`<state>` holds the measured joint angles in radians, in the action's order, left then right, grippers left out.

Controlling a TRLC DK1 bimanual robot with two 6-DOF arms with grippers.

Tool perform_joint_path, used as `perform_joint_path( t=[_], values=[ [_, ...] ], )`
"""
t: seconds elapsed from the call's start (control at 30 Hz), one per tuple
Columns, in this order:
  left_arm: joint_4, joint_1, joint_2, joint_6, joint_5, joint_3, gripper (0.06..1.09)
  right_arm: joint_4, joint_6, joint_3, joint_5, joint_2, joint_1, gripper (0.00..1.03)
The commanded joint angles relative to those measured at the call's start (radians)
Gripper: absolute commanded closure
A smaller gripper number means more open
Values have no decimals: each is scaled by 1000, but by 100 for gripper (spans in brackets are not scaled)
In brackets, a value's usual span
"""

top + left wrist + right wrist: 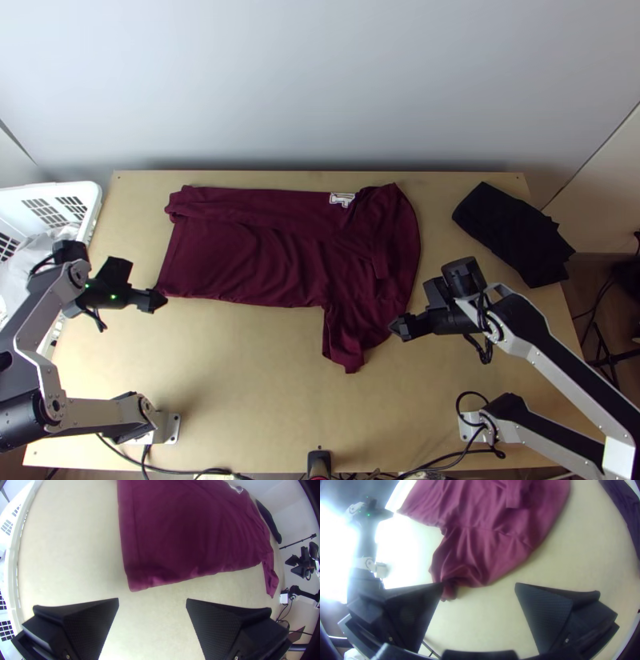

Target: Fold the t-shirt

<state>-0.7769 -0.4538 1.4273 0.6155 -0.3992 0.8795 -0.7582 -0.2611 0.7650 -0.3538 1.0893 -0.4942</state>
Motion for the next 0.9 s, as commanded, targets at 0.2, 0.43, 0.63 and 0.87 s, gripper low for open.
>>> perform_joint_path(
  t=[0.2,0.43,0.63,0.87],
  values=[
    [153,56,30,-125,-4,-37,10,-18,0,-20,-20,-32,-33,4],
    [177,107,50,-183,-4,-25,11,-13,-29,-36,-111,32,-109,4],
    [202,125,59,-215,-4,-19,19,109,-101,-81,-119,172,-251,4],
    [222,127,64,-241,-38,-20,105,207,-129,-81,-119,290,-307,5]
  ],
)
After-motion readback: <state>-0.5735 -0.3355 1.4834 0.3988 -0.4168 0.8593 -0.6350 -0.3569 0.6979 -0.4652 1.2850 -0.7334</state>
